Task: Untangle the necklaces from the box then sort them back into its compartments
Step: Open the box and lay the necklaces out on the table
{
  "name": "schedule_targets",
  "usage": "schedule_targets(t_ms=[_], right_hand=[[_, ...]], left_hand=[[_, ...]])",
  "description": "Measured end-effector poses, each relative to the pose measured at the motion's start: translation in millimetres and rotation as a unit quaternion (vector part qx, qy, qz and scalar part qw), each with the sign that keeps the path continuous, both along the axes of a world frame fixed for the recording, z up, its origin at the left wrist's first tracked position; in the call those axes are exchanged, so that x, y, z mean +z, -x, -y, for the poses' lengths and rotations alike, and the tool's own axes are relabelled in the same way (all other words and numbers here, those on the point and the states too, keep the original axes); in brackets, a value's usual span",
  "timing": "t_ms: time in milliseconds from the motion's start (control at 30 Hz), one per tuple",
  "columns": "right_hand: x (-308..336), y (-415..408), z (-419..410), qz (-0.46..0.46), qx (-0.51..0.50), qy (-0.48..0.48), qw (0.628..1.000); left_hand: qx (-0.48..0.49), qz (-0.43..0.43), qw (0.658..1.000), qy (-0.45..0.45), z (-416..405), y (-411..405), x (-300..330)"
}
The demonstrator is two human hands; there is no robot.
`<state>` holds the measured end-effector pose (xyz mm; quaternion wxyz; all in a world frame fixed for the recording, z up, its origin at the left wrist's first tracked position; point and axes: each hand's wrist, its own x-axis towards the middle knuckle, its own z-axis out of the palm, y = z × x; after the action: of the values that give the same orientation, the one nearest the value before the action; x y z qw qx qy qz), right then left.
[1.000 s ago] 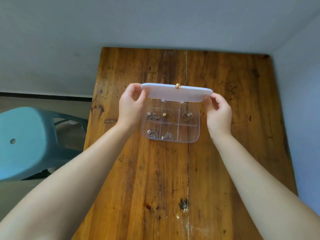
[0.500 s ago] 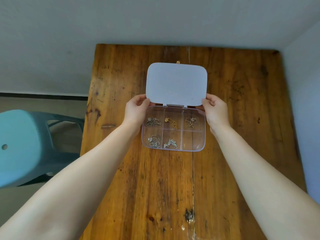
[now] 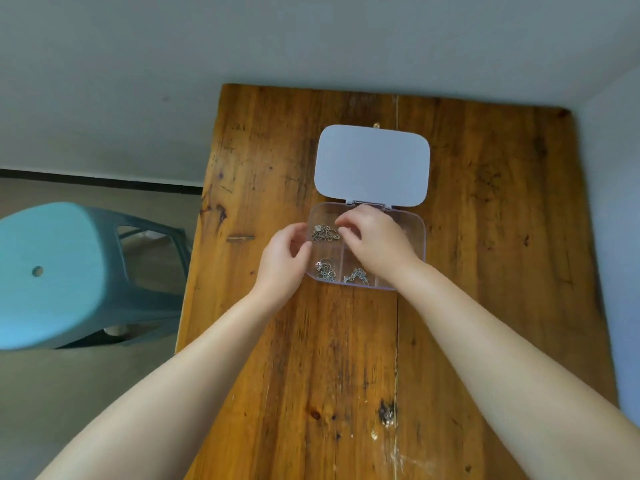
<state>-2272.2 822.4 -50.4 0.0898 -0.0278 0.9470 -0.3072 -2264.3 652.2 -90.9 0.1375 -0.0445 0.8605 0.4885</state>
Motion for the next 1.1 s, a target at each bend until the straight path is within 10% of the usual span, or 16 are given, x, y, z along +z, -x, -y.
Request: schedule_targets(t_ms=[600,800,1100], right_hand=[[-35,29,42,0.015,0.056,-0.210,0.976],[-9,22,29,0.091,-0.039,0.020,0.995],[76,0,-15,0.166,-0.041,0.384,0.907]], left_hand=[[-0.010,-0.021,1.000,0.018,2,-25,-1],[-0.029,-0.007,0.999,0.021,4,-21,7],[-0.187,-0.020,0.979,-0.080,-13,-2,77]])
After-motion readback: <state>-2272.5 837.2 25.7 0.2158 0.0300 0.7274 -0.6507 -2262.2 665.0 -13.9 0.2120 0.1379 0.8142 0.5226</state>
